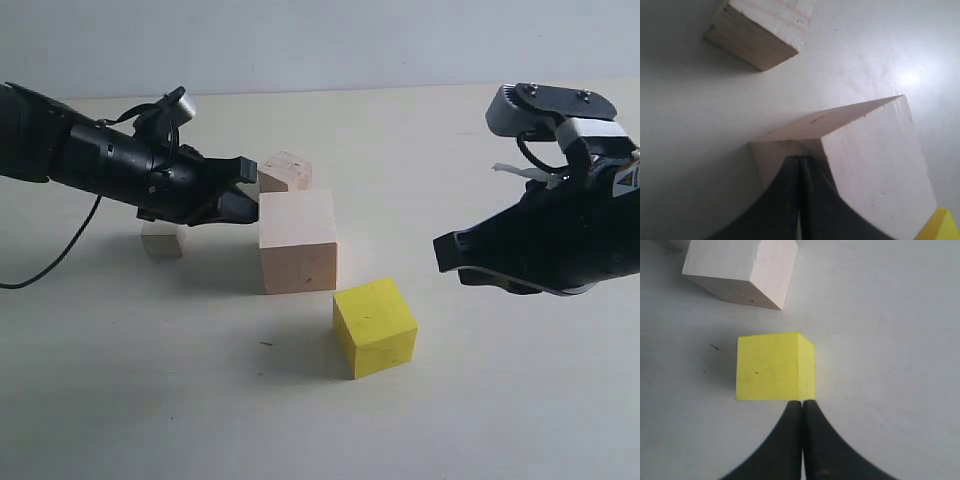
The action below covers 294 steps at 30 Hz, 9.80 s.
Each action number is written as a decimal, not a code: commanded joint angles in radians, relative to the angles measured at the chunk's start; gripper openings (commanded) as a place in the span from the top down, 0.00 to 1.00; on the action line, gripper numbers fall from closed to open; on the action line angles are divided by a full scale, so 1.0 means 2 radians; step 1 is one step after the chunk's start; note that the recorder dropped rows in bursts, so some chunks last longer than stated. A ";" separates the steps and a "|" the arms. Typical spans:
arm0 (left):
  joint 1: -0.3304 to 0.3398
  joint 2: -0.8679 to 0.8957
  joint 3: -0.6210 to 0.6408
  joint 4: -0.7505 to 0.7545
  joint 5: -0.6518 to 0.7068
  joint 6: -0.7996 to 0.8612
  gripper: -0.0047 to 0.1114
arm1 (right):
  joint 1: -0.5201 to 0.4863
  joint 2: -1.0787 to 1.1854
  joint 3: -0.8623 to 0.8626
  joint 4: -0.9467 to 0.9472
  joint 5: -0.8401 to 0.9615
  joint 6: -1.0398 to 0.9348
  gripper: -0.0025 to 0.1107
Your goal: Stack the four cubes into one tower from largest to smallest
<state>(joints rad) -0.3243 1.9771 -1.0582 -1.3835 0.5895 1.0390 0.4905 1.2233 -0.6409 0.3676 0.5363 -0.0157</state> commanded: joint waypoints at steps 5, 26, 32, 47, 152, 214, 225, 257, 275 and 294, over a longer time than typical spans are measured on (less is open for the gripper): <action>-0.003 0.000 -0.015 -0.005 0.007 0.002 0.96 | 0.002 0.000 -0.003 -0.001 -0.003 -0.005 0.98; 0.014 -0.067 -0.017 0.168 -0.001 -0.091 0.96 | 0.002 0.000 -0.003 -0.005 -0.020 -0.049 0.98; 0.018 -0.147 -0.017 0.224 0.000 -0.127 0.96 | 0.002 0.009 -0.048 -0.005 0.009 -0.049 0.97; 0.018 -0.346 0.104 0.242 -0.042 -0.144 0.96 | 0.017 0.121 -0.166 -0.031 0.087 -0.070 0.84; 0.018 -0.457 0.158 0.331 0.022 -0.262 0.96 | 0.092 0.342 -0.543 -0.102 0.322 0.220 0.98; 0.018 -0.457 0.158 0.345 0.040 -0.275 0.96 | 0.107 0.442 -0.630 -0.171 0.342 0.322 0.98; 0.018 -0.457 0.158 0.345 0.039 -0.275 0.96 | 0.107 0.443 -0.630 -0.174 0.342 0.324 0.98; 0.018 -0.457 0.158 0.345 0.043 -0.275 0.96 | 0.112 0.443 -0.630 -0.195 0.342 0.335 0.98; 0.018 -0.457 0.158 0.348 0.043 -0.275 0.96 | 0.074 0.407 -0.630 -0.200 0.342 0.305 0.98; 0.018 -0.457 0.158 0.347 0.034 -0.275 0.96 | 0.098 0.433 -0.630 -0.180 0.342 0.311 0.98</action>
<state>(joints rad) -0.2901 1.0720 -0.7450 -0.6893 0.6592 0.4928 0.6850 2.0951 -1.8953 0.0079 1.2254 0.6058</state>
